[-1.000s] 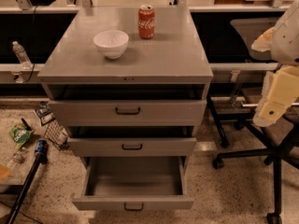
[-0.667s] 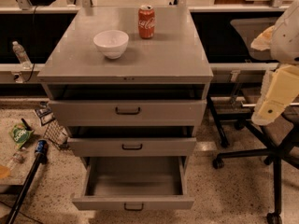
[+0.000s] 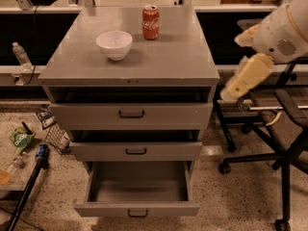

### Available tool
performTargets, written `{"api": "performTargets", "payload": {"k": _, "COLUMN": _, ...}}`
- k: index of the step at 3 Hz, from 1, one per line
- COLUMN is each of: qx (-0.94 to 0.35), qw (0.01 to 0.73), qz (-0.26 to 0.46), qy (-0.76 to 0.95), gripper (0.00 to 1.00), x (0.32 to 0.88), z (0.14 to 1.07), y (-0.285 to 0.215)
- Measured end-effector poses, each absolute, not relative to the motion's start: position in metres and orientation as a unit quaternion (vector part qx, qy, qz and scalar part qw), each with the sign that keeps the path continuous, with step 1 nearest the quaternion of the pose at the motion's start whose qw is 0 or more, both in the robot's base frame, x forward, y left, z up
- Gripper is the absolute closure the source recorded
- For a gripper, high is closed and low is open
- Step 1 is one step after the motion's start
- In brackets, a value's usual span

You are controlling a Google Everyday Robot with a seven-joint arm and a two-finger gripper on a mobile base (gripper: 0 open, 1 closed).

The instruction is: Place coke can into bottom drawer

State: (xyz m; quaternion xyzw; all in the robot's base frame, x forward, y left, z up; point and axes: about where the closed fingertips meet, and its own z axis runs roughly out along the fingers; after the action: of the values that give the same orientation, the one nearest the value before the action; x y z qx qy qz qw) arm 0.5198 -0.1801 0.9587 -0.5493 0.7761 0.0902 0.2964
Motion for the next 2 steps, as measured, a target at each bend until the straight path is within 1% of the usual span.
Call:
{"api": "performTargets", "payload": {"k": 1, "qx": -0.508, "qw": 0.378, "qz": 0.162, "qy": 0.757, "gripper": 0.00, "x": 0.580, "z": 0.945, "y": -0.153}}
{"api": "performTargets", "payload": {"k": 2, "qx": -0.460, "qw": 0.445, "qz": 0.209, "qy": 0.739, "gripper": 0.00, "x": 0.634, "z": 0.933, "y": -0.122}}
